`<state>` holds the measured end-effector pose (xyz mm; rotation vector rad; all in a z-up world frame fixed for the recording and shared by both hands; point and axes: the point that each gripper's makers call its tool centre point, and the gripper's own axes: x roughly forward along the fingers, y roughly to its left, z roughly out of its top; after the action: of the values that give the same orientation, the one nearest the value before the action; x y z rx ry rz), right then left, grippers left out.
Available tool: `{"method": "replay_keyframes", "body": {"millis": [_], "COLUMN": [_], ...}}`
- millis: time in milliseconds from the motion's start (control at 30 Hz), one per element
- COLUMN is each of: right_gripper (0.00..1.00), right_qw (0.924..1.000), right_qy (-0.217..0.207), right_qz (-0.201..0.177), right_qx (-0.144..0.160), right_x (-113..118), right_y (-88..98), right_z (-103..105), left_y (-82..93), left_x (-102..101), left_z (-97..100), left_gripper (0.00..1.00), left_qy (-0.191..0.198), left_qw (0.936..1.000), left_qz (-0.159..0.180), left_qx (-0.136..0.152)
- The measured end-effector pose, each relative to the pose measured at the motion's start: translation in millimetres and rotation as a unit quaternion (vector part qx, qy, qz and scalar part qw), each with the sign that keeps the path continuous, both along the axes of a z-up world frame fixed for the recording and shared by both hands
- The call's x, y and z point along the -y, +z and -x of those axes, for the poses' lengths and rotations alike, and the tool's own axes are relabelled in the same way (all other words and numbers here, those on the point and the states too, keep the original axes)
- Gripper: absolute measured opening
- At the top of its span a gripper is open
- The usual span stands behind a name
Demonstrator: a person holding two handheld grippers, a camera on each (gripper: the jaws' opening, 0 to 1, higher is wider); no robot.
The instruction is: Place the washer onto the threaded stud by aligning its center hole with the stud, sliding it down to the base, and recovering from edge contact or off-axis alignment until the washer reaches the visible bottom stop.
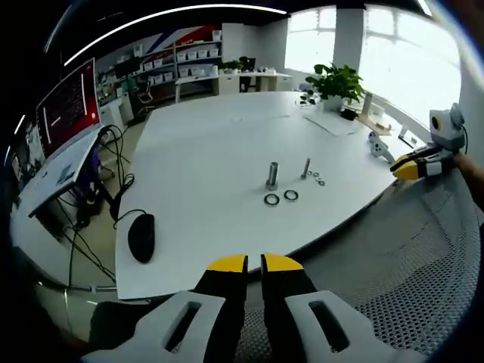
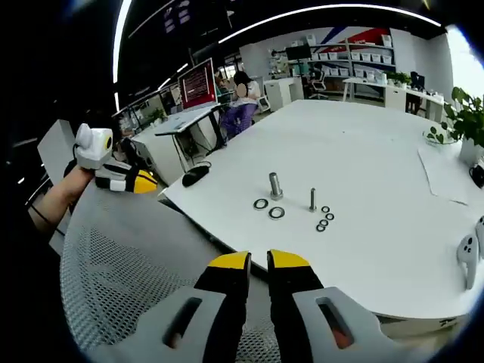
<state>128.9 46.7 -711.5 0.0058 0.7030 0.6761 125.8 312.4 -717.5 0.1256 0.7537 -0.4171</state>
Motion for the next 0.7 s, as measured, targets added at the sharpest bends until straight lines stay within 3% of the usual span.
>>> {"method": "replay_keyframes", "body": {"millis": [700], "right_gripper": [0.12], "right_qw": [1.0], "right_qy": [0.001], "right_qz": [0.001], "right_qx": [-0.003], "right_x": [0.9], "right_y": [-1.4], "right_z": [0.2], "left_y": [-1.4], "left_x": [-0.1], "left_z": [1.0], "left_gripper": [0.05], "left_qy": [0.0], "left_qw": [1.0], "left_qz": [-0.005], "left_qx": [-0.004]}}
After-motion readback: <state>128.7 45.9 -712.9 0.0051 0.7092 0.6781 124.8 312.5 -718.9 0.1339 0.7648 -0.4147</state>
